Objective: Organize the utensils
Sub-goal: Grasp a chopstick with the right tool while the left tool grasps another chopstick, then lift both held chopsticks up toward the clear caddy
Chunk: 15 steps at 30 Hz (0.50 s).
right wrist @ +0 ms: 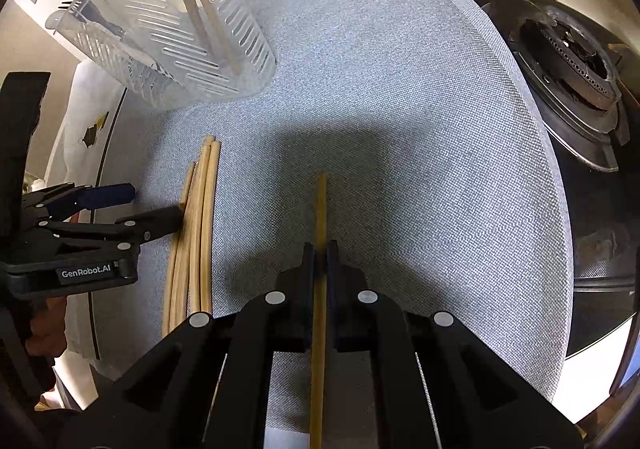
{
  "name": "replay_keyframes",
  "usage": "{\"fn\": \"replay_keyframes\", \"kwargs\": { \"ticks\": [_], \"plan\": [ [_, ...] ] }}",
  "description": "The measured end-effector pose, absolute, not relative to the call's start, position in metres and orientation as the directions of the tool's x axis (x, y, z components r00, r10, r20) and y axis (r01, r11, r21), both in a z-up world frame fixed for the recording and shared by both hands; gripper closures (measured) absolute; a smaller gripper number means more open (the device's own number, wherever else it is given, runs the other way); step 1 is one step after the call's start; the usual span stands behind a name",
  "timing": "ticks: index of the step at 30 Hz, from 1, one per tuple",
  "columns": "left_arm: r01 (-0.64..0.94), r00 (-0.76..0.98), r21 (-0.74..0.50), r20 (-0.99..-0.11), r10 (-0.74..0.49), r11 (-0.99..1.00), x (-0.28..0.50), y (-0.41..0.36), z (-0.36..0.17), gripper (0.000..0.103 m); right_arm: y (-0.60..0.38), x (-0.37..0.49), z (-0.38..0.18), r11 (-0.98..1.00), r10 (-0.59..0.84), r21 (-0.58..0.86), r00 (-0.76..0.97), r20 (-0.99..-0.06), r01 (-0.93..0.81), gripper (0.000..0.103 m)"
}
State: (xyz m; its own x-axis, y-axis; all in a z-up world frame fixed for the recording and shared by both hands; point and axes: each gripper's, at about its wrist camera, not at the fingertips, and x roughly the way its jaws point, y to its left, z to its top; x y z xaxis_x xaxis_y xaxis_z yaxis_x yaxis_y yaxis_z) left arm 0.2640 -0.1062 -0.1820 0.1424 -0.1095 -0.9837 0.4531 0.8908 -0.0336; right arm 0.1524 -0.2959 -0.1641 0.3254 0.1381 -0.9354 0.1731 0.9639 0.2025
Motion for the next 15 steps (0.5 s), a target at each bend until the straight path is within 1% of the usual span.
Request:
{"fn": "replay_keyframes", "kwargs": {
  "ticks": [4, 5, 6, 7, 9, 10, 12, 15],
  "plan": [
    [0.442, 0.165, 0.007, -0.984, -0.074, 0.897, 0.269, -0.114, -0.191, 0.028, -0.291, 0.159, -0.164, 0.968, 0.131, 0.191, 0.321, -0.938, 0.164, 0.096],
    [0.445, 0.167, 0.005, -0.983, -0.078, 0.895, 0.270, -0.115, -0.190, 0.032, -0.290, 0.161, -0.165, 0.970, 0.128, 0.185, 0.318, -0.939, 0.156, 0.096],
    [0.449, 0.170, 0.004, -0.982, -0.081, 0.894, 0.271, -0.117, -0.189, 0.041, -0.287, 0.163, -0.165, 0.972, 0.124, 0.179, 0.316, -0.940, 0.152, 0.096],
    [0.459, 0.171, 0.004, -0.982, -0.084, 0.889, 0.272, -0.121, -0.186, 0.046, -0.284, 0.165, -0.165, 0.975, 0.119, 0.171, 0.315, -0.942, 0.144, 0.096],
    [0.476, 0.172, 0.001, -0.981, -0.092, 0.880, 0.274, -0.125, -0.185, 0.073, -0.281, 0.169, -0.165, 0.979, 0.107, 0.155, 0.317, -0.942, 0.129, 0.096],
    [0.485, 0.166, -0.005, -0.981, -0.097, 0.874, 0.276, -0.128, -0.185, 0.078, -0.280, 0.170, -0.165, 0.980, 0.105, 0.152, 0.319, -0.942, 0.126, 0.096],
    [0.488, 0.161, -0.016, -0.981, -0.108, 0.873, 0.278, -0.132, -0.185, 0.094, -0.278, 0.174, -0.165, 0.982, 0.104, 0.149, 0.326, -0.940, 0.115, 0.096],
    [0.471, 0.148, -0.045, -0.980, -0.130, 0.881, 0.285, -0.130, -0.183, 0.096, -0.276, 0.177, -0.165, 0.983, 0.109, 0.151, 0.325, -0.939, 0.106, 0.097]
  ]
}}
